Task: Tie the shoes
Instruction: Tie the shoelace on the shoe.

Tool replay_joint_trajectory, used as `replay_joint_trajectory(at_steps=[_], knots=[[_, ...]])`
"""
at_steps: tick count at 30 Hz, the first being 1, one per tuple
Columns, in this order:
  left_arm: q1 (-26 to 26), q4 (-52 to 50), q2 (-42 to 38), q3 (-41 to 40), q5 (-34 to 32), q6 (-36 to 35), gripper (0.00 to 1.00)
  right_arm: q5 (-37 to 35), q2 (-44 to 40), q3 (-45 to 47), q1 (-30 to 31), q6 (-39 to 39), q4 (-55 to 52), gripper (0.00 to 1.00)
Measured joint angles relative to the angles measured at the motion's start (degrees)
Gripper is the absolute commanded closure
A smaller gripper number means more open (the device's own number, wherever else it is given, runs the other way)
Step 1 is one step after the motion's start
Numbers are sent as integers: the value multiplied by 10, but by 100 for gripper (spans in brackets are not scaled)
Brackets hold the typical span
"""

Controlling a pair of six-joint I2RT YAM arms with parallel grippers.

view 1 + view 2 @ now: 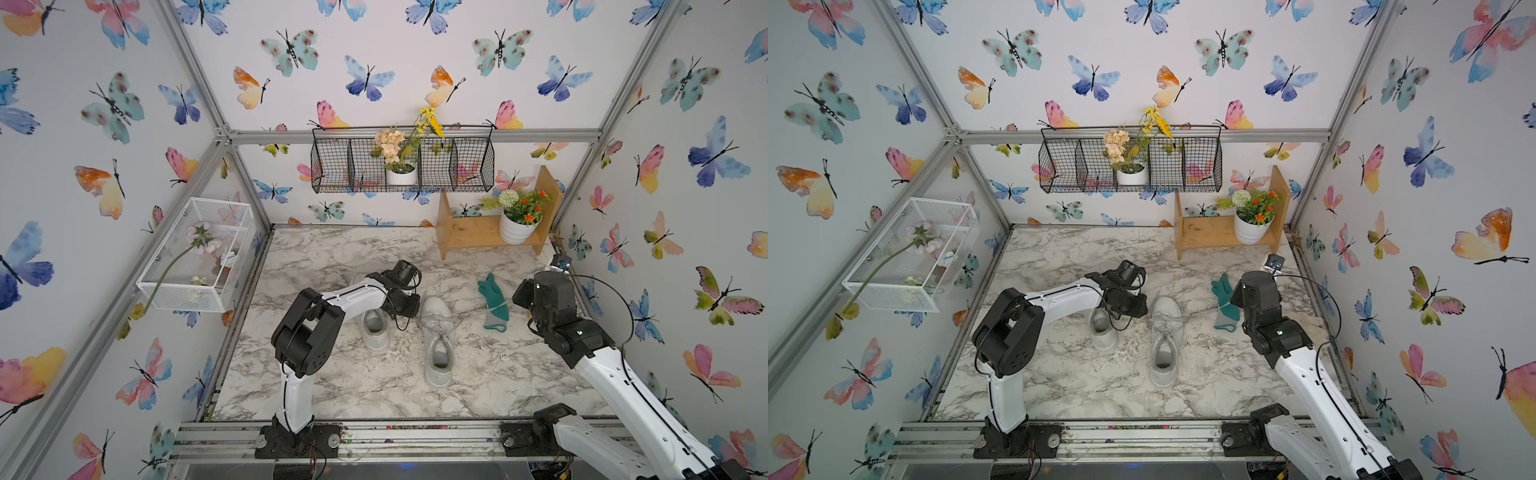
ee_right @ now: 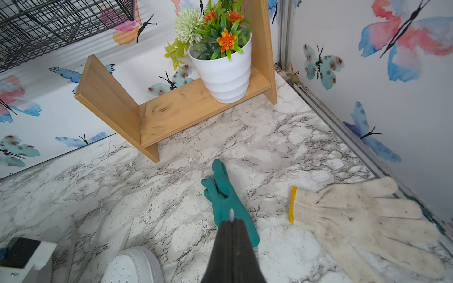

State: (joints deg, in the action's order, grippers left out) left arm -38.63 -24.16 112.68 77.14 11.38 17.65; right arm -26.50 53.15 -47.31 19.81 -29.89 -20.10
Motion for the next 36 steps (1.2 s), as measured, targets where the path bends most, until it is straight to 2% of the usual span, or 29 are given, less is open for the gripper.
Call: replay_joint_trajectory(at_steps=[16, 23, 31, 36], knots=[[-16, -5, 37, 26, 1, -12, 60, 8, 0, 0, 0, 0, 0, 98], [-21, -6, 52, 45, 0, -12, 60, 9, 0, 0, 0, 0, 0, 98], [-38, -8, 72, 72, -42, -12, 67, 20, 8, 0, 0, 0, 3, 98], [-48, -7, 82, 84, -70, -14, 79, 28, 14, 0, 0, 0, 10, 98]])
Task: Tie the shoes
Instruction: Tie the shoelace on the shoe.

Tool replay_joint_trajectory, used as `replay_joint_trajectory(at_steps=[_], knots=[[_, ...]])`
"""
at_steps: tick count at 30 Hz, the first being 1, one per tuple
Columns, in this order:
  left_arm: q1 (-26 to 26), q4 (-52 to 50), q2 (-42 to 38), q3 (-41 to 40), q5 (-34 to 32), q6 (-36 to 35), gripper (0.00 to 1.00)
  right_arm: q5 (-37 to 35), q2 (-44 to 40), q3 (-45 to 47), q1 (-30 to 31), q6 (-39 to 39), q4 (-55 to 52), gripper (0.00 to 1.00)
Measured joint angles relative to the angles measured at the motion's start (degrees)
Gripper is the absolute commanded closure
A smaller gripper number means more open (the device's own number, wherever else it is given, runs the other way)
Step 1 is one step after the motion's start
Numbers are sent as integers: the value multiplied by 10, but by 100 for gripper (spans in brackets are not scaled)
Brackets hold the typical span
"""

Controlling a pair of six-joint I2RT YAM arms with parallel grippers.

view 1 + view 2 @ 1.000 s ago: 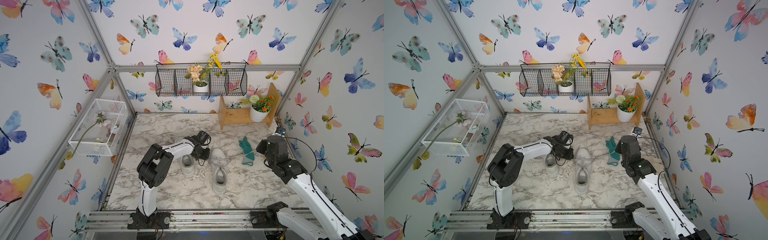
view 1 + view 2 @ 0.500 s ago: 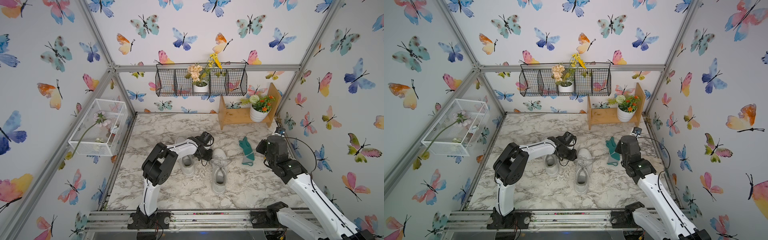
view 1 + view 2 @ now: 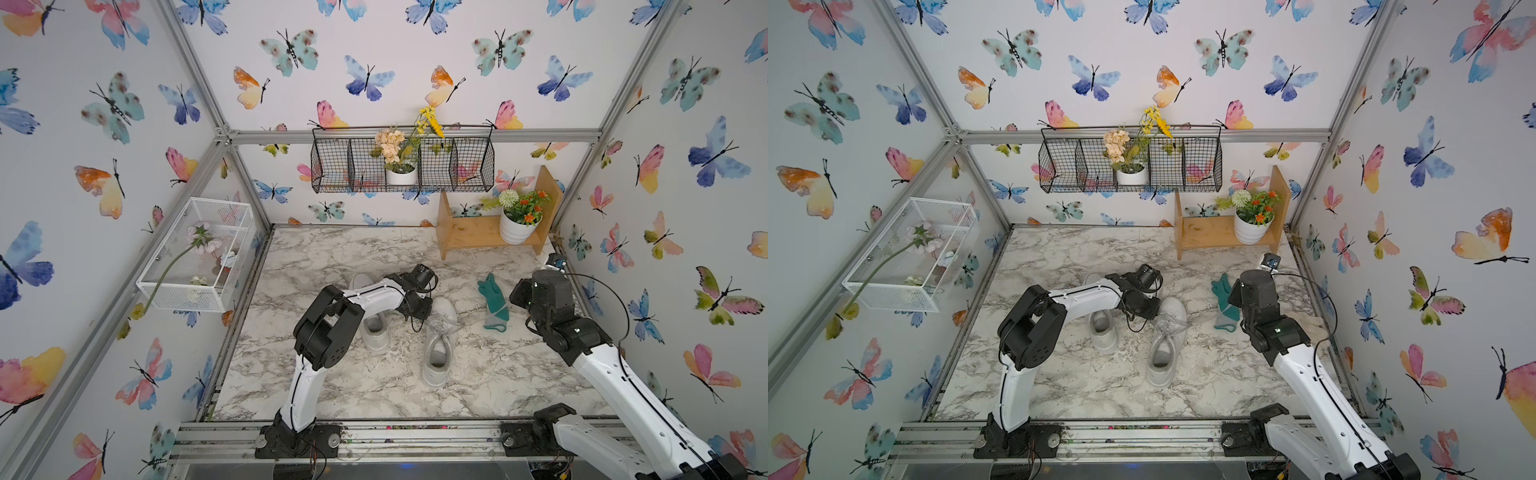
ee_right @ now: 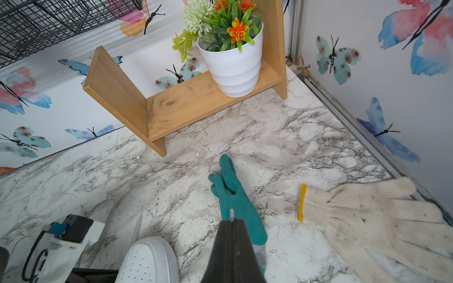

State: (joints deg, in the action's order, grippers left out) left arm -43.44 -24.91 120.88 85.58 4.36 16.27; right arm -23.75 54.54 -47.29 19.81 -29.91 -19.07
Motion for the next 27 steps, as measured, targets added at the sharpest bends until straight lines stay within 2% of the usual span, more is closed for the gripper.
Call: replay_joint_trajectory(at_steps=[7, 16, 27], knots=[[-4, 5, 4, 0, -35, -4, 100, 2, 4, 0, 0, 0, 3, 98], [1, 28, -46, -69, -80, 3, 100, 9, 13, -5, 0, 21, 4, 98], [26, 53, -229, -129, -127, 20, 100, -8, 14, -50, -2, 59, 8, 98]])
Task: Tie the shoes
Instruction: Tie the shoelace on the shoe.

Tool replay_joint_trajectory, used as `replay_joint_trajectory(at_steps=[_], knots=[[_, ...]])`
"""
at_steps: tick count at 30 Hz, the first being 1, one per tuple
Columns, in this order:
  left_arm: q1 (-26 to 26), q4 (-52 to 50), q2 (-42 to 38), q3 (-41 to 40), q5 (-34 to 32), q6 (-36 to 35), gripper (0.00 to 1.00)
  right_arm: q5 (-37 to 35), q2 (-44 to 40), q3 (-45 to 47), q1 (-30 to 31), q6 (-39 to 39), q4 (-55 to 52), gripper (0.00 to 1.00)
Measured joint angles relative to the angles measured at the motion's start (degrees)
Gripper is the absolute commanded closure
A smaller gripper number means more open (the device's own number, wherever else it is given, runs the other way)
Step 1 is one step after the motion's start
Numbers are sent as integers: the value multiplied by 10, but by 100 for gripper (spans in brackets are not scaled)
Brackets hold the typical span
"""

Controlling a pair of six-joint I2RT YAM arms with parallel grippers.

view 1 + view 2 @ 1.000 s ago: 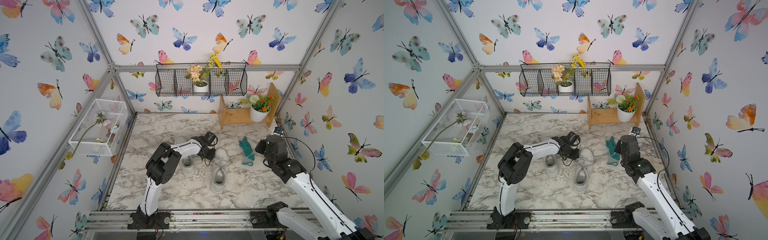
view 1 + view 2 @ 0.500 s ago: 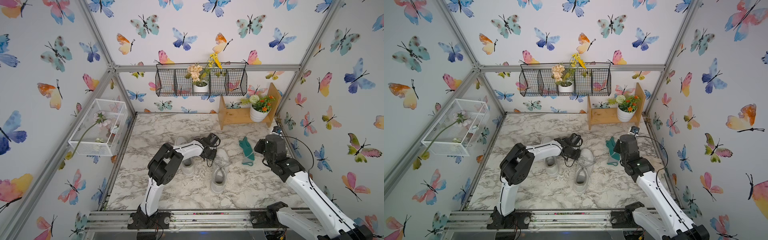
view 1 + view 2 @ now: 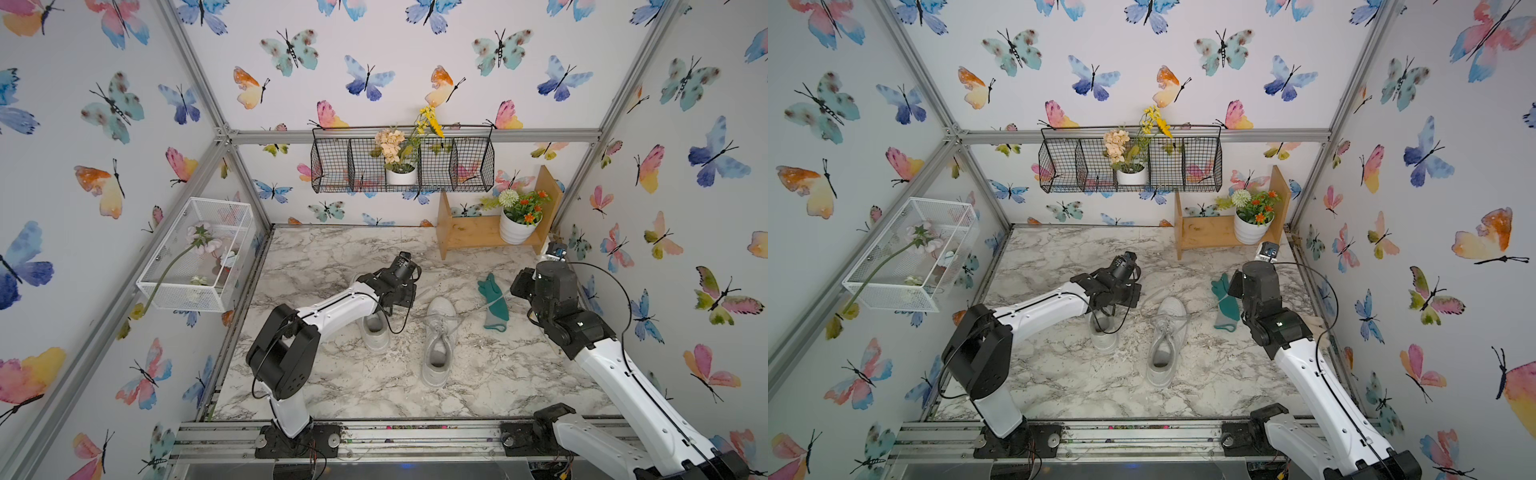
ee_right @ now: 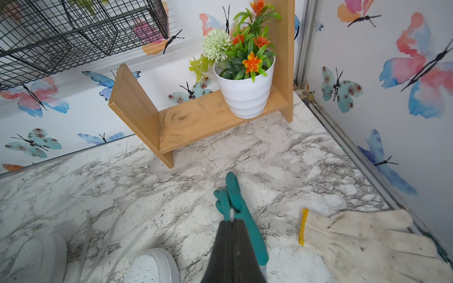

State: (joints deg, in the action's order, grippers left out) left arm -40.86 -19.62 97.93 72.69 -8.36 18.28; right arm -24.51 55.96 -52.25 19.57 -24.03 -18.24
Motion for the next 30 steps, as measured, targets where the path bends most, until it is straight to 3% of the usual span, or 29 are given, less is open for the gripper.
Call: replay_joint_trajectory(at_steps=[3, 9, 14, 24, 30], knots=[[7, 11, -32, -10, -6, 0, 100, -6, -1, 0, -2, 7, -2, 98], [13, 16, 0, -4, 18, -18, 65, -5, -2, 0, -4, 8, -2, 98], [14, 7, 89, 27, 46, -34, 53, 2, -2, 0, -4, 8, -2, 98], [14, -19, 202, 101, 64, -68, 49, 16, -2, 0, -4, 7, -2, 98], [14, -20, 243, 141, 68, -72, 58, 22, -1, 0, -4, 7, -3, 98]])
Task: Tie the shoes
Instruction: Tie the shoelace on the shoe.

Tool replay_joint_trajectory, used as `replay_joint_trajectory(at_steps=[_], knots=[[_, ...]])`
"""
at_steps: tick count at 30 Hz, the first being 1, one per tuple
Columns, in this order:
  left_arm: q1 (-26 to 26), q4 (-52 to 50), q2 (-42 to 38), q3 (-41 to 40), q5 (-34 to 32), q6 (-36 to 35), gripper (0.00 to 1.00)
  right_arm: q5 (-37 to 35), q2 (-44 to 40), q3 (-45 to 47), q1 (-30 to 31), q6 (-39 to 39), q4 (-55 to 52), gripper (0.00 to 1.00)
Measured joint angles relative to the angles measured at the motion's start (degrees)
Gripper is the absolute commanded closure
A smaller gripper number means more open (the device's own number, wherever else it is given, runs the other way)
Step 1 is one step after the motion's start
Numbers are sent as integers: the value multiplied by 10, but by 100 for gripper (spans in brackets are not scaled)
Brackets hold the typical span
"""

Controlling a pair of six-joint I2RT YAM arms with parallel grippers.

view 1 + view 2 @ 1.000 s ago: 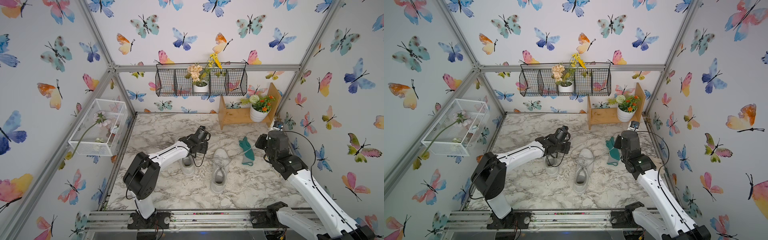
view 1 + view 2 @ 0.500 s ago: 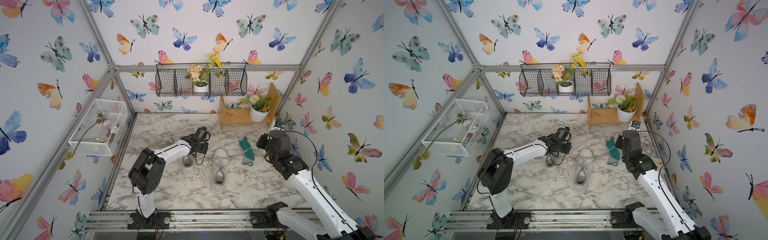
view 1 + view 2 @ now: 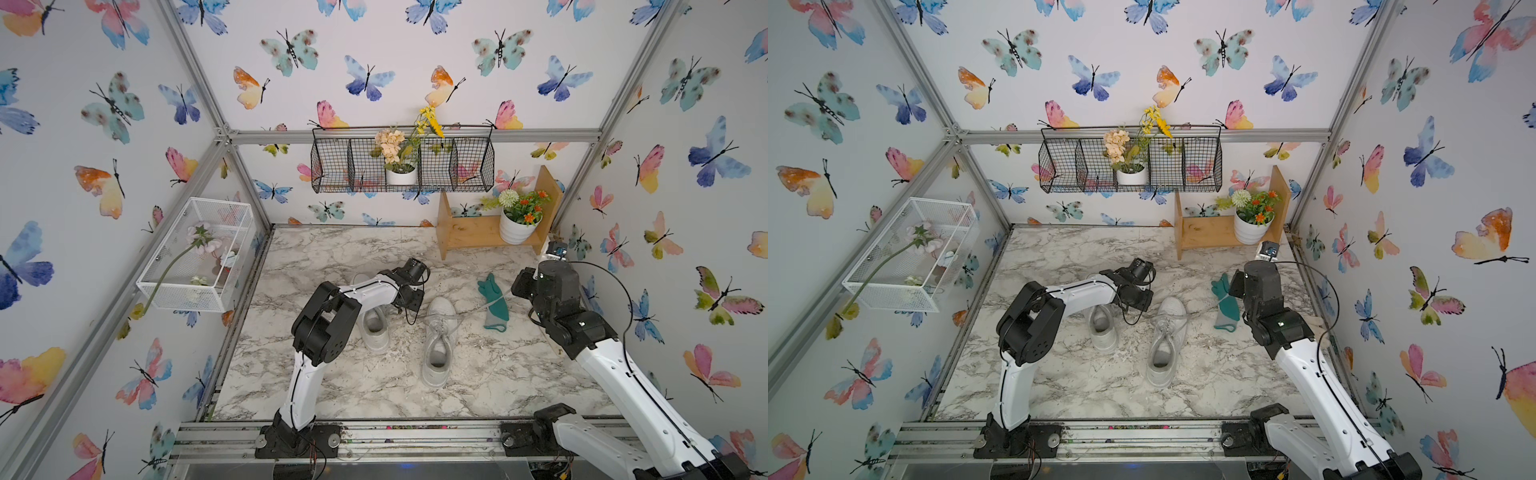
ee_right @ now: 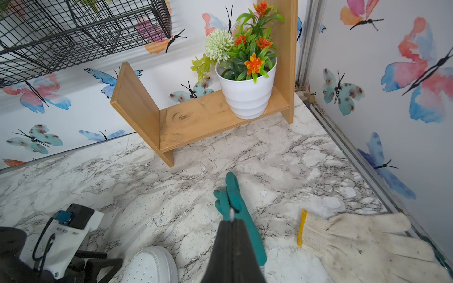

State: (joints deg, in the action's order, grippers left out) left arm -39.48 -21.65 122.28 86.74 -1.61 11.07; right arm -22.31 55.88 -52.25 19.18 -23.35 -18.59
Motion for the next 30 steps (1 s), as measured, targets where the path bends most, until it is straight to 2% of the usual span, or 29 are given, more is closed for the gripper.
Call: replay_joint_trajectory(at_steps=[2, 9, 16, 21, 25, 30], knots=[[0, 1, 10, 12, -1, -1, 64, 1, 1, 0, 0, 0, -1, 98], [0, 17, 18, 18, -13, 2, 100, 3, 5, 0, 0, -2, -3, 98], [3, 34, -29, -41, -23, 3, 100, 11, 24, 0, -2, -2, -3, 98], [18, 34, -147, -102, -30, 12, 100, 30, 41, -3, -24, 0, -3, 98], [49, 50, -260, -132, -41, 23, 100, 35, 46, -15, -61, 7, -3, 98], [87, 59, -349, -175, -60, 38, 100, 29, 45, -17, -109, 10, -8, 98]])
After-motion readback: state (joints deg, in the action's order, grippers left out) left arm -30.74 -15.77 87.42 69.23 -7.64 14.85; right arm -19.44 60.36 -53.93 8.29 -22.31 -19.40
